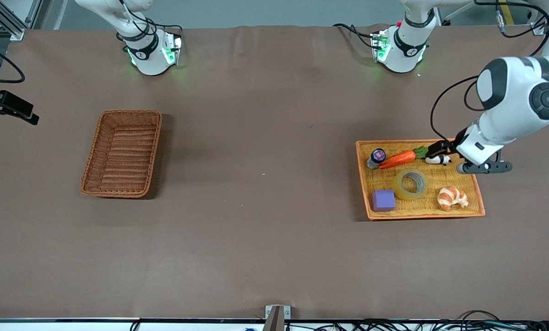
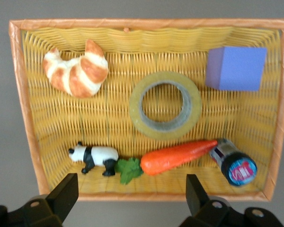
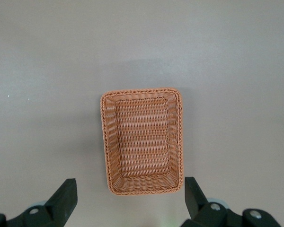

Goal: Move tape to another basket
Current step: 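Lower the left gripper onto the clear tape roll in the yellow tray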

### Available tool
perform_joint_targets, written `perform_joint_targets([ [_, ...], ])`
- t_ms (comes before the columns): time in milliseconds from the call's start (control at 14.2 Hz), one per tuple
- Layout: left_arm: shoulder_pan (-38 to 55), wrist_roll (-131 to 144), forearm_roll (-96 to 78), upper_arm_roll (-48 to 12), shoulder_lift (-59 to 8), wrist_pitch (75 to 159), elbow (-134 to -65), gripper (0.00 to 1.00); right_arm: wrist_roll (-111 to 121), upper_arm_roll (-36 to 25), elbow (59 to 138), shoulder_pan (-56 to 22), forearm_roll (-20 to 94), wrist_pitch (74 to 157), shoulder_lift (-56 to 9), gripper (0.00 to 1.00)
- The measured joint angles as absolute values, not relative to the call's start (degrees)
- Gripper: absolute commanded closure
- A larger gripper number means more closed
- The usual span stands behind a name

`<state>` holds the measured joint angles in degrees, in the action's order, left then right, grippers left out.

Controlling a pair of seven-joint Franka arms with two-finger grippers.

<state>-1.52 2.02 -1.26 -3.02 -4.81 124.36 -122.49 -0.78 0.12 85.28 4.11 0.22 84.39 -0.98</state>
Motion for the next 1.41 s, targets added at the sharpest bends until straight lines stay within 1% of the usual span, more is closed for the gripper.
perform_joint_targets([
  [424,-4.6,1.7,-1.2,-3.0,-13.3,131.4,-122.6,0.01,-0.8,0.2,85.3,4.1,0.2,84.5,-1.0,0.00],
  [918,-2.1,2.1,-1.2,-3.6,-20.9,140.8,-122.6,0.00,-0.8,0.3,85.3,4.1,0.2,84.8,-1.0,0.00],
  [989,-1.8,2.1,-1.2,-3.6,-22.0,142.4,-122.6,0.02,-0.8,0.3,85.3,4.1,0.2,84.8,-1.0,0.00],
  [1060,-1.6,2.2,-1.2,-3.6,-23.1,143.5,-122.6,0.10,-0.8,0.3,85.3,4.1,0.2,84.9,-1.0,0.00],
  [1130,-1.6,2.2,-1.2,-3.6,-24.0,144.2,-122.5,0.32,-0.8,0.3,85.3,4.1,0.2,84.9,-1.0,0.00],
  [1201,-1.6,2.3,-1.2,-3.6,-24.6,144.4,-122.5,0.64,-0.8,0.3,85.3,4.1,0.2,84.9,-1.0,0.00],
  [1272,-1.6,2.3,-1.2,-3.6,-24.9,144.5,-122.4,0.82,-0.8,0.3,85.3,4.1,0.2,84.9,-1.0,0.00],
  [1413,-1.6,2.6,-1.2,-3.6,-24.9,144.5,-122.2,1.00,-0.8,0.3,85.3,4.1,0.2,84.9,-1.0,0.00],
])
